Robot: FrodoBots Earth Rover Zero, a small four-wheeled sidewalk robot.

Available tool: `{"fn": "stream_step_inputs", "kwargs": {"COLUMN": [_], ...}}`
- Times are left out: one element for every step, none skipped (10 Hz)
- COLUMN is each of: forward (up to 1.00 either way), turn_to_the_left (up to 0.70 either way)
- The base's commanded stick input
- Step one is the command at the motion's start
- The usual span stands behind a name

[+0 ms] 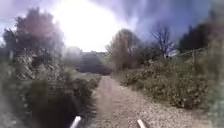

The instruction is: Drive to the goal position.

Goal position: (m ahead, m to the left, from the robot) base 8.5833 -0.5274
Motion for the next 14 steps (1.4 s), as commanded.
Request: {"fn": "stream_step_inputs", "kwargs": {"forward": [1.00,1.00,1.00,1.00,1.00,1.00,1.00,0.79,0.62,0.59,0.58,0.58,0.57,0.56], "turn_to_the_left": [0.00,0.00,0.00,-0.21,0.00,0.00,0.00,0.00,0.00,0.00,0.00,0.00,0.43,0.20]}}
